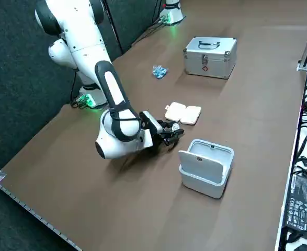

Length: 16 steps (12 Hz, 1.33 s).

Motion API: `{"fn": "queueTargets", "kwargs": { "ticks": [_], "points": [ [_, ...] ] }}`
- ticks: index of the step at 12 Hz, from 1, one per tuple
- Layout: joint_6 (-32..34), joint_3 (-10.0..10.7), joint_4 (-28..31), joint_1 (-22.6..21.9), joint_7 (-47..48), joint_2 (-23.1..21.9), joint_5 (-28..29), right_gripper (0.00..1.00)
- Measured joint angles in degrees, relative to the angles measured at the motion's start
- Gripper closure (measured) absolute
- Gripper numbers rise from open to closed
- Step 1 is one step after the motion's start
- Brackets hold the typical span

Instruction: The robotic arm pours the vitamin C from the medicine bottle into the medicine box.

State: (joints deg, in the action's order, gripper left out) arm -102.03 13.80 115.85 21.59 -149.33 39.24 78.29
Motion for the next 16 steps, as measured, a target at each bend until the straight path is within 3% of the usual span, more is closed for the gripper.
{"fn": "queueTargets", "kwargs": {
  "ticks": [3, 4, 8, 16],
  "points": [
    [0.21, 0.0, -0.34, 0.0, 0.01, -0.01, 0.0, 0.06],
    [0.36, -0.01, -0.54, -0.01, 0.04, -0.19, 0.0, 0.01],
    [-0.05, -0.01, -0.42, -0.16, 3.53, -4.47, -2.01, 0.0],
    [-7.04, -0.05, 3.53, -2.17, 21.37, -21.23, -15.49, 0.0]
  ]
}}
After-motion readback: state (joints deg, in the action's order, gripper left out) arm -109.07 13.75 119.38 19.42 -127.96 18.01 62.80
